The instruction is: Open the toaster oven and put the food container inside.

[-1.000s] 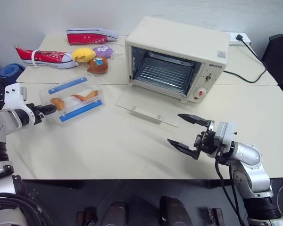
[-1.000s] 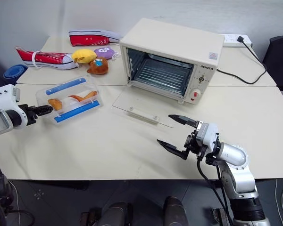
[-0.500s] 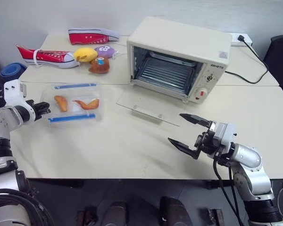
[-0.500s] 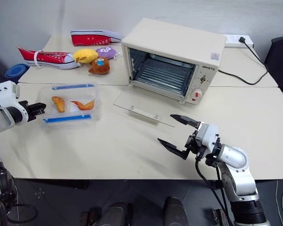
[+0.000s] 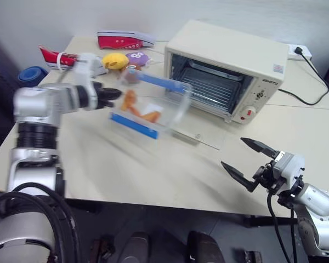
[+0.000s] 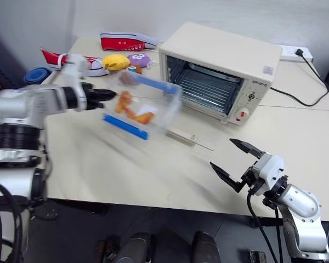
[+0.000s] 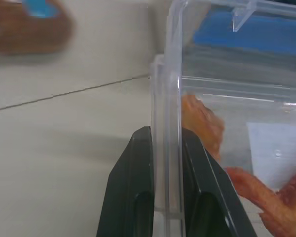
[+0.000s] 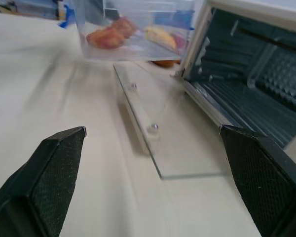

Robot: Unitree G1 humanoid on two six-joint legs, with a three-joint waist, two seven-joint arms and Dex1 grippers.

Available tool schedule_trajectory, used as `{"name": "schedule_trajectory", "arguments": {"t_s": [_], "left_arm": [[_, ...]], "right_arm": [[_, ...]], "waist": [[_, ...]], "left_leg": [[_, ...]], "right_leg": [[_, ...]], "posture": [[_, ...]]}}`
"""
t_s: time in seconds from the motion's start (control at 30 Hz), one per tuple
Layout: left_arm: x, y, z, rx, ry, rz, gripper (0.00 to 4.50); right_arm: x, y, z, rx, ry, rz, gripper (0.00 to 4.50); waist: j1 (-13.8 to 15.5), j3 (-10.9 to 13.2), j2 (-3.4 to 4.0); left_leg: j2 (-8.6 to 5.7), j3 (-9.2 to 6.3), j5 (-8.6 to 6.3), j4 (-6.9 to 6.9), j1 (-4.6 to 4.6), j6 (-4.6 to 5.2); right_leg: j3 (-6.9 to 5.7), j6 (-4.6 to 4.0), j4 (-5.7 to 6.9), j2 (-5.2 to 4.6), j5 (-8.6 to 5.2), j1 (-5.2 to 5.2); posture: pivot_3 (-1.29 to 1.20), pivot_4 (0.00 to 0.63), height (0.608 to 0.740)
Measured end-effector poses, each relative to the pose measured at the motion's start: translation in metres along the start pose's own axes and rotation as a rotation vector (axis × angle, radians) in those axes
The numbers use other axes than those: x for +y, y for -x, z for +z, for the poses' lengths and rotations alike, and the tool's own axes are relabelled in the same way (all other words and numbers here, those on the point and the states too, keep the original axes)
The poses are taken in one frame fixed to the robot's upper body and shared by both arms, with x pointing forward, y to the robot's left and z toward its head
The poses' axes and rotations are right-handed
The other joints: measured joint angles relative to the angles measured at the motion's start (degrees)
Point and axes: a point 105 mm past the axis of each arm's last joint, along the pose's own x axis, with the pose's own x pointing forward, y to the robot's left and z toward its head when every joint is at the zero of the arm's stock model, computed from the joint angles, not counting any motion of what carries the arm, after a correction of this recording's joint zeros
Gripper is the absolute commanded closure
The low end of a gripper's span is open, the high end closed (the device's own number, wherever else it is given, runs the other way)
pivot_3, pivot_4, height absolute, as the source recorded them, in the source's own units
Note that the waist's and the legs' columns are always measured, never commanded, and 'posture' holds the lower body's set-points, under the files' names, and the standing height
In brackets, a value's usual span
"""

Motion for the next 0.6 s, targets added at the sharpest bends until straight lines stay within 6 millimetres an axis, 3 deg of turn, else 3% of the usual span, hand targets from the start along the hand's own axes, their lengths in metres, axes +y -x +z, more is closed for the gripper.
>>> {"name": "schedule_trajectory", "arguments": {"t_s": [0.1, 0.2, 0.37, 0.5, 0.6], "left_arm": [[-0.021, -0.026, 0.005, -0.004, -0.011, -0.042, 4.25], [-0.031, -0.039, 0.012, -0.014, -0.057, -0.042, 4.25], [-0.018, -0.045, 0.004, 0.007, -0.075, 0.043, 4.25], [-0.020, -0.049, 0.002, 0.002, -0.058, 0.059, 4.25], [-0.022, -0.052, 0.003, -0.013, -0.039, 0.062, 3.30]], "right_arm": [[0.002, 0.008, 0.000, 0.017, 0.003, -0.035, 0.00], [0.004, 0.005, 0.008, -0.009, 0.023, -0.056, 0.00], [0.004, 0.003, 0.010, -0.020, 0.027, -0.096, 0.00], [0.008, -0.001, 0.010, -0.032, 0.021, -0.106, 0.00], [0.009, -0.004, 0.013, -0.045, 0.023, -0.110, 0.00]], "waist": [[-1.37, 0.00, 0.00], [-2.27, 0.00, 0.00], [-1.91, 0.01, 0.00], [-0.95, 0.01, -0.01], [-0.55, 0.01, -0.01]], "left_leg": [[0.04, 0.06, 0.01, -0.19, 0.04, -0.02], [0.05, 0.10, 0.02, -0.26, 0.13, -0.02], [0.03, 0.12, 0.01, -0.22, 0.13, -0.02], [0.02, 0.10, 0.01, -0.14, 0.08, -0.01], [0.01, 0.08, 0.01, -0.10, 0.05, 0.00]], "right_leg": [[0.00, 0.00, 0.00, 0.01, 0.00, -0.09], [0.04, 0.00, 0.02, 0.01, 0.00, -0.09], [0.08, 0.00, 0.01, 0.01, 0.00, -0.09], [0.08, 0.00, 0.00, 0.00, 0.00, -0.08], [0.08, 0.00, 0.00, 0.00, 0.00, -0.07]], "posture": [[0.00, 0.150, 0.740], [0.00, 0.150, 0.740], [0.00, 0.150, 0.740], [0.00, 0.150, 0.740], [0.00, 0.150, 0.740]]}}
